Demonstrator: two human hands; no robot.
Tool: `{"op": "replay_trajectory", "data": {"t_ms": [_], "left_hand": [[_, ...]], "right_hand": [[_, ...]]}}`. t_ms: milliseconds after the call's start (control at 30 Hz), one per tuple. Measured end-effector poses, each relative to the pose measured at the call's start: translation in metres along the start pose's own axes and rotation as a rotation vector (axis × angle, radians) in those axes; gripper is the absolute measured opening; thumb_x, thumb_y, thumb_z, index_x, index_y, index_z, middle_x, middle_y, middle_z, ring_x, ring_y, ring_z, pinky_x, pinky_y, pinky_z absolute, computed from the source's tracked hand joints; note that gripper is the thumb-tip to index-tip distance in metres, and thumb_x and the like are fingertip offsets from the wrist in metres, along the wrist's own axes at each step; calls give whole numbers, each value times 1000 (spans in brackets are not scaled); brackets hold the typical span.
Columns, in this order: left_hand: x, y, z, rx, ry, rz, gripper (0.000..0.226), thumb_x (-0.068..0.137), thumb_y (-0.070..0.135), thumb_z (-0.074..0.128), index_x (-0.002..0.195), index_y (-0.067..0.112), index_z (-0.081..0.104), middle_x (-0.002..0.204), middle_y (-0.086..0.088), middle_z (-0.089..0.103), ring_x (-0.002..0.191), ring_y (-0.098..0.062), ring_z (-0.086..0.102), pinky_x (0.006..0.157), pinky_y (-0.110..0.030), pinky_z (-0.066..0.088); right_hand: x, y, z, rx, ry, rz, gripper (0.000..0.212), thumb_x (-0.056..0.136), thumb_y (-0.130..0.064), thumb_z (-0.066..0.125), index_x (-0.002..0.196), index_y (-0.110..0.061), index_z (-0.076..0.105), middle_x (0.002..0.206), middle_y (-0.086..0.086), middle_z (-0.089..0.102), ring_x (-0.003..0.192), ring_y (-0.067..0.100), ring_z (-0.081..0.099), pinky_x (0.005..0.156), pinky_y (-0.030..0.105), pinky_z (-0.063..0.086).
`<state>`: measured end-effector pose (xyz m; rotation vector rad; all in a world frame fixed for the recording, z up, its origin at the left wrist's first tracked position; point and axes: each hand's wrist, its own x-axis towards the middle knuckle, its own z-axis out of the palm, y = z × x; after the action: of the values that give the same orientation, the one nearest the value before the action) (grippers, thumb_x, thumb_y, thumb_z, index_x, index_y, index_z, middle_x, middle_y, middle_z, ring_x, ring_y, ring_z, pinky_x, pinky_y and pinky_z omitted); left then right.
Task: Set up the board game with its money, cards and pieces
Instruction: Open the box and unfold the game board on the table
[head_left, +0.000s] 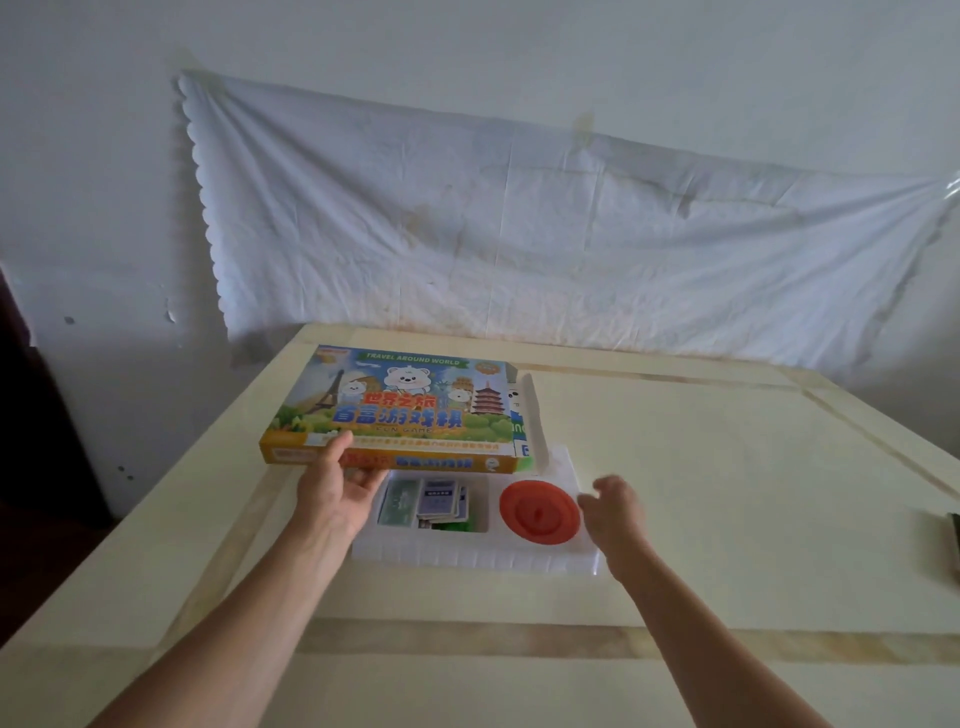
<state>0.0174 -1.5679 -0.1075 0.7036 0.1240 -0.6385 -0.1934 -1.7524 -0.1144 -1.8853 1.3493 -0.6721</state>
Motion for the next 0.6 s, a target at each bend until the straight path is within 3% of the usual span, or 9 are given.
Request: {"op": "replay_trajectory", "data": {"t_ms": [67, 167, 267, 333, 400, 500, 600], "left_hand": [[1, -4, 0, 27, -12, 0, 14, 91, 13, 59, 104, 15, 57, 97, -8, 68, 88, -23, 67, 71, -35, 55], [2, -8, 1, 60, -47, -7, 14, 91, 15, 58, 105, 16, 59, 93, -7, 68, 83, -22, 67, 60, -31, 57], [0, -11, 3, 45, -60, -9, 15, 92, 15, 58, 106, 15, 59, 95, -7, 68, 88, -24, 67, 61, -33, 57], [-2, -13, 5, 41, -80, 7, 16, 92, 14, 57, 108, 15, 59, 95, -7, 68, 88, -25, 67, 62, -34, 57], [-3, -13, 7, 42, -96, 18, 18, 92, 14, 57, 110, 15, 58, 95, -7, 67, 89, -25, 66, 66, -35, 55], [-3, -14, 8, 37, -107, 13, 20, 92, 14, 56, 112, 15, 57, 99, -8, 67, 92, -26, 65, 70, -37, 55], [0, -14, 8, 32, -104, 5, 23, 92, 14, 57, 116, 14, 56, 100, -8, 66, 91, -26, 65, 69, -36, 56]], "right_hand": [[-6, -19, -4, 58, 144, -246, 24, 89, -4, 51, 111, -6, 60, 105, 8, 61, 97, 23, 55, 78, 25, 42], [-11, -57, -2, 96, 67, -426, 21, 94, -7, 45, 108, -9, 61, 93, 0, 60, 80, 18, 55, 54, 15, 38], [1, -74, 3, -91, -60, -285, 22, 92, -8, 47, 112, -10, 55, 94, 0, 53, 78, 17, 52, 54, 21, 37], [10, -76, 6, -141, -101, -146, 13, 89, -9, 51, 102, -10, 54, 88, 2, 54, 76, 21, 56, 58, 26, 43], [17, -79, 10, -77, -144, -15, 4, 86, -5, 50, 89, -5, 53, 76, 5, 54, 65, 20, 56, 53, 26, 45], [21, -85, 12, 143, -207, 170, 12, 87, 3, 43, 78, -3, 47, 63, 7, 46, 48, 14, 44, 36, 17, 32], [24, -83, 9, 324, -180, 227, 21, 86, 7, 44, 69, -5, 45, 52, 9, 49, 36, 15, 45, 34, 15, 30]]}}
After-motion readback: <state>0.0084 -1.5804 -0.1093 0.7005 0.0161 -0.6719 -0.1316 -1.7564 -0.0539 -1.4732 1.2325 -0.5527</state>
